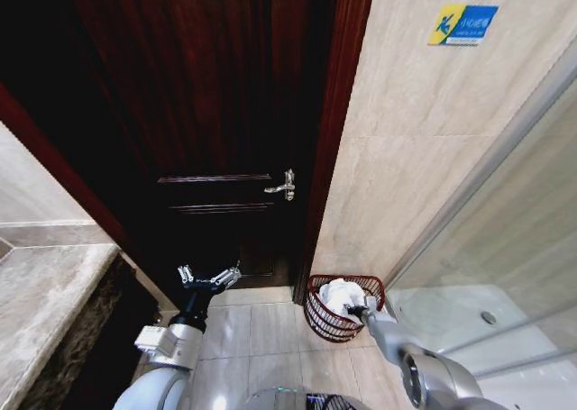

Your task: Discard the used towel into the hamper.

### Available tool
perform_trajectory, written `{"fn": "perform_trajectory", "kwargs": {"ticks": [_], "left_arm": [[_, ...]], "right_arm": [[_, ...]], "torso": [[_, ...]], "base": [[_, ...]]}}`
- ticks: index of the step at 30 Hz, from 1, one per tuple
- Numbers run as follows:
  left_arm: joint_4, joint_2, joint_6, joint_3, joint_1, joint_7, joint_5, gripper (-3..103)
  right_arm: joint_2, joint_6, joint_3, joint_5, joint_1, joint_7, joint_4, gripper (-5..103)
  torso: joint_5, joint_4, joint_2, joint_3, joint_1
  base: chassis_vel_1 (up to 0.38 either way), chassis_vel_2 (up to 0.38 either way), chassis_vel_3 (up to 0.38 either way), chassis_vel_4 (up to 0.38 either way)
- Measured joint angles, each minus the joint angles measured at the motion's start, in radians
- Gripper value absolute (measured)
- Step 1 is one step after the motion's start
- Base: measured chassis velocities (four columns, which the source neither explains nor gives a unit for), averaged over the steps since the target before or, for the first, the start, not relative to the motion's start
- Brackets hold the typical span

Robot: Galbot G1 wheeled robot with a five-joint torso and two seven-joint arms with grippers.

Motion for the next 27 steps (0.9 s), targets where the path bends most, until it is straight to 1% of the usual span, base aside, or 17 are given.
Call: {"fn": "perform_trajectory", "kwargs": {"ticks": [5,6,8,11,12,14,15,16,17,18,19,20,21,22,24,26,27], "left_arm": [[0.000,0.000,0.000,0.000,0.000,0.000,0.000,100],[0.000,0.000,0.000,0.000,0.000,0.000,0.000,100],[0.000,0.000,0.000,0.000,0.000,0.000,0.000,100],[0.000,0.000,0.000,0.000,0.000,0.000,0.000,100],[0.000,0.000,0.000,0.000,0.000,0.000,0.000,100],[0.000,0.000,0.000,0.000,0.000,0.000,0.000,100],[0.000,0.000,0.000,0.000,0.000,0.000,0.000,100],[0.000,0.000,0.000,0.000,0.000,0.000,0.000,100],[0.000,0.000,0.000,0.000,0.000,0.000,0.000,100],[0.000,0.000,0.000,0.000,0.000,0.000,0.000,100],[0.000,0.000,0.000,0.000,0.000,0.000,0.000,100],[0.000,0.000,0.000,0.000,0.000,0.000,0.000,100],[0.000,0.000,0.000,0.000,0.000,0.000,0.000,100],[0.000,0.000,0.000,0.000,0.000,0.000,0.000,100],[0.000,0.000,0.000,0.000,0.000,0.000,0.000,100],[0.000,0.000,0.000,0.000,0.000,0.000,0.000,100],[0.000,0.000,0.000,0.000,0.000,0.000,0.000,100]], "right_arm": [[-0.011,0.000,-0.007,0.001,-0.018,-0.035,0.049,14],[-0.013,0.005,-0.019,0.017,-0.032,-0.044,0.084,16],[-0.015,0.020,-0.040,0.044,-0.048,-0.049,0.121,16],[-0.017,0.102,-0.085,0.089,-0.079,-0.066,0.183,32],[-0.017,0.102,-0.085,0.089,-0.079,-0.066,0.183,32],[-0.018,0.141,-0.138,0.140,-0.113,-0.069,0.255,42],[-0.018,0.161,-0.153,0.153,-0.129,-0.062,0.286,48],[-0.018,0.161,-0.153,0.153,-0.129,-0.062,0.286,48],[-0.015,0.190,-0.153,0.156,-0.140,-0.046,0.303,54],[-0.015,0.198,-0.153,0.157,-0.143,-0.041,0.309,54],[-0.013,0.220,-0.153,0.165,-0.163,-0.019,0.343,59],[-0.013,0.220,-0.153,0.165,-0.163,-0.019,0.343,59],[-0.022,0.223,-0.161,0.182,-0.200,0.007,0.412,65],[-0.036,0.221,-0.172,0.196,-0.242,0.030,0.473,70],[-0.074,0.203,-0.195,0.242,-0.333,0.055,0.608,81],[-0.086,0.194,-0.200,0.264,-0.362,0.062,0.654,81],[-0.098,0.182,-0.202,0.287,-0.394,0.069,0.700,86]], "torso": [[-0.0002,-0.0002,0.000,0.000,0.000],[-0.0002,-0.0002,0.000,0.000,0.000],[-0.0003,-0.0003,0.000,0.000,0.000],[-0.0003,-0.0003,0.000,0.000,0.000],[-0.0003,-0.0003,0.000,0.000,0.000],[-0.0003,-0.0001,0.000,0.000,0.000],[-0.0002,0.0000,0.000,0.000,0.000],[-0.0002,0.0000,0.000,0.000,0.000],[-0.0003,0.0000,0.000,0.000,0.000],[-0.0005,0.0000,0.000,0.000,0.000],[0.0001,0.0000,0.000,0.000,0.000],[0.0001,0.0000,0.000,0.000,0.000],[0.0003,0.0006,0.000,0.000,0.000],[-0.0010,0.0005,0.000,0.000,0.000],[0.0002,-0.0004,0.000,0.000,0.000],[-0.0003,-0.0003,0.000,0.000,0.000],[-0.0010,-0.0005,0.000,0.000,0.000]], "base": [[0.000,0.000,0.000,0.000],[0.000,0.000,0.000,0.000],[0.000,0.000,0.000,0.000],[0.000,0.000,0.000,0.000],[0.000,0.000,0.000,0.000],[0.000,0.000,0.000,0.000],[0.000,0.000,0.000,0.000],[0.000,0.000,0.000,0.000],[0.000,0.000,0.000,0.000],[0.000,0.000,0.000,0.000],[0.000,0.000,0.000,0.000],[0.000,0.000,0.000,0.000],[0.000,0.000,0.000,0.000],[0.000,0.000,0.000,0.000],[0.000,0.000,0.000,0.000],[0.000,0.000,0.000,0.000],[0.000,0.000,0.000,0.000]]}}
